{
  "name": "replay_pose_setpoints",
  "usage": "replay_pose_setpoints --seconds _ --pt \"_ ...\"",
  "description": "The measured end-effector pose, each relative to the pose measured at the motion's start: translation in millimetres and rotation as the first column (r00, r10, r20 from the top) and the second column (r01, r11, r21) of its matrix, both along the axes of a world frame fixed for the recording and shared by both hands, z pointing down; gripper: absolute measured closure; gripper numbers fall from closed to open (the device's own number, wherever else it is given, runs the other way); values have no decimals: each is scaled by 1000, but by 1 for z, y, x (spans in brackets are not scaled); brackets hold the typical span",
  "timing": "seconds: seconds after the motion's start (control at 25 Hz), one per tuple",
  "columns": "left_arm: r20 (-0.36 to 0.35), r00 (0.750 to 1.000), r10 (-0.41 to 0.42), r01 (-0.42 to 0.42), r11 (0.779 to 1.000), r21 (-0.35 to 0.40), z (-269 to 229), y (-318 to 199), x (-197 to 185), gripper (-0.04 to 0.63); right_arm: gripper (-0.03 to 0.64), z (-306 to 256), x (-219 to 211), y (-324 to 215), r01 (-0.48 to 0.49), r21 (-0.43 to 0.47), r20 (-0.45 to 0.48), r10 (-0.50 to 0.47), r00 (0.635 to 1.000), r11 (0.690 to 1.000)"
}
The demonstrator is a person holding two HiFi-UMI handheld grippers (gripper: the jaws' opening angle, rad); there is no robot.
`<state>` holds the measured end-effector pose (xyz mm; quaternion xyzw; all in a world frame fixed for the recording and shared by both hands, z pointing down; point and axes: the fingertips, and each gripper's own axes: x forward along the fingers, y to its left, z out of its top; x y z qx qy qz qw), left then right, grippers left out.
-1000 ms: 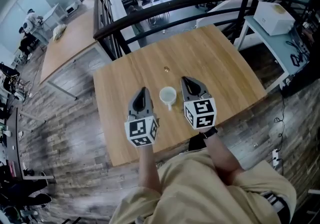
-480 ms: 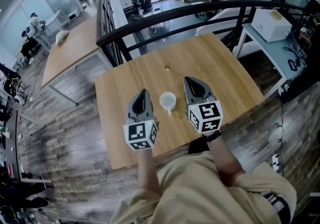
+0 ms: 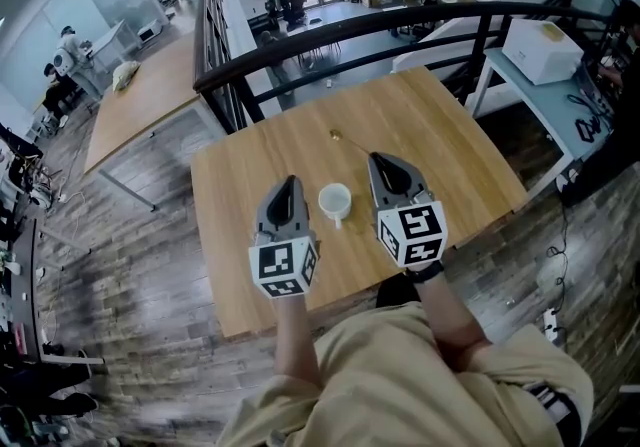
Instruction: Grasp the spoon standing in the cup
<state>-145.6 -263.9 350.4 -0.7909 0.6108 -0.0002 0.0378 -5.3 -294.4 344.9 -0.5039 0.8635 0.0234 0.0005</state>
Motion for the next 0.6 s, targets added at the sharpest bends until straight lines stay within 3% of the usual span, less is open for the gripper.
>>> replay_pose_setpoints --seconds 0.6 --pt "-8 1000 -23 22 999 -24 19 -14 11 591 601 28 8 -15 32 -60 -22 -33 999 998"
